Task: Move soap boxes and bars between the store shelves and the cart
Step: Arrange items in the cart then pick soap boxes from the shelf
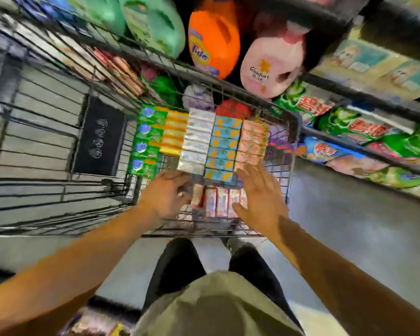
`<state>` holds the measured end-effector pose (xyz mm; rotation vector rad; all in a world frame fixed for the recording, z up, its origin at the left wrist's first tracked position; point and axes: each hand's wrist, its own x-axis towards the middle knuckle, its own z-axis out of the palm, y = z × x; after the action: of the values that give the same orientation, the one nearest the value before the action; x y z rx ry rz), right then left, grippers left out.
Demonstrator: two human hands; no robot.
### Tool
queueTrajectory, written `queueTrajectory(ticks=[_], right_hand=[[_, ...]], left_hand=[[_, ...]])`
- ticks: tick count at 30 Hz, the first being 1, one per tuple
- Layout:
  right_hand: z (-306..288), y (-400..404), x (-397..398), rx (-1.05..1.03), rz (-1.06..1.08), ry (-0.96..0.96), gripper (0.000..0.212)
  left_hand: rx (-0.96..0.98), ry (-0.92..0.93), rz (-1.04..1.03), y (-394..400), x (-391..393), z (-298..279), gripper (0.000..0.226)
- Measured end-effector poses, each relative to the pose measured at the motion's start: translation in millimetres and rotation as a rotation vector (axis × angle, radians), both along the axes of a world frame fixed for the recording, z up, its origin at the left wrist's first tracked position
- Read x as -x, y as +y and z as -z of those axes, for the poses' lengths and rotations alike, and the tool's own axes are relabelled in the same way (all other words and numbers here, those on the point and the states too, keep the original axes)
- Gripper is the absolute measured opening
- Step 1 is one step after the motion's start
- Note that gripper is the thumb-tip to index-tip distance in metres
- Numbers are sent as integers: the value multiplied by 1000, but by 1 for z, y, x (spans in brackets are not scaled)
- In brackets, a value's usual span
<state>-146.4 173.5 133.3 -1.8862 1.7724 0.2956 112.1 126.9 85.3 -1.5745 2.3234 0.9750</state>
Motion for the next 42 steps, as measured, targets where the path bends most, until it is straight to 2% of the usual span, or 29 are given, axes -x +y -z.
queueTrajectory(ticks=[2, 6, 10, 13, 16, 19, 23, 28, 31, 34, 37, 42], right_hand=[[14, -2, -13, -17, 13, 40, 86], [49, 0, -33, -55, 79, -9, 86], [92, 5, -43, -105, 115, -48, 87], [116, 2, -42, -150, 118, -60, 89], [133, -1, -37, -138, 129, -63, 94], [150, -4, -33, -62, 120, -60, 92], [162, -11, -28, -62, 103, -65, 93], [163, -7, -32, -28, 71, -100, 91], [160, -1, -34, -10, 67, -126, 89], [150, 3, -38, 9, 154, -208, 80], [136, 4, -44, -13, 302, -356, 76], [116, -3, -57, -140, 495, -548, 72]], left_hand=[[-86, -18, 34, -9, -8, 14, 73], [-303, -114, 133, -21, -10, 51, 67], [-332, -1, 84, -26, -2, 100, 81], [-416, -47, 98, -26, 5, 136, 60], [-487, -24, 58, -25, 14, 168, 49], [-523, 9, -23, -22, 22, 193, 48], [-456, -60, -84, -14, 34, 210, 48], [-454, -55, -168, -9, 45, 199, 37], [-539, 38, -315, -8, 29, 181, 25], [-693, 157, -413, -17, -3, 156, 42], [-827, 285, -536, -28, -28, 121, 44], [-865, 497, -654, -40, -28, 73, 45]])
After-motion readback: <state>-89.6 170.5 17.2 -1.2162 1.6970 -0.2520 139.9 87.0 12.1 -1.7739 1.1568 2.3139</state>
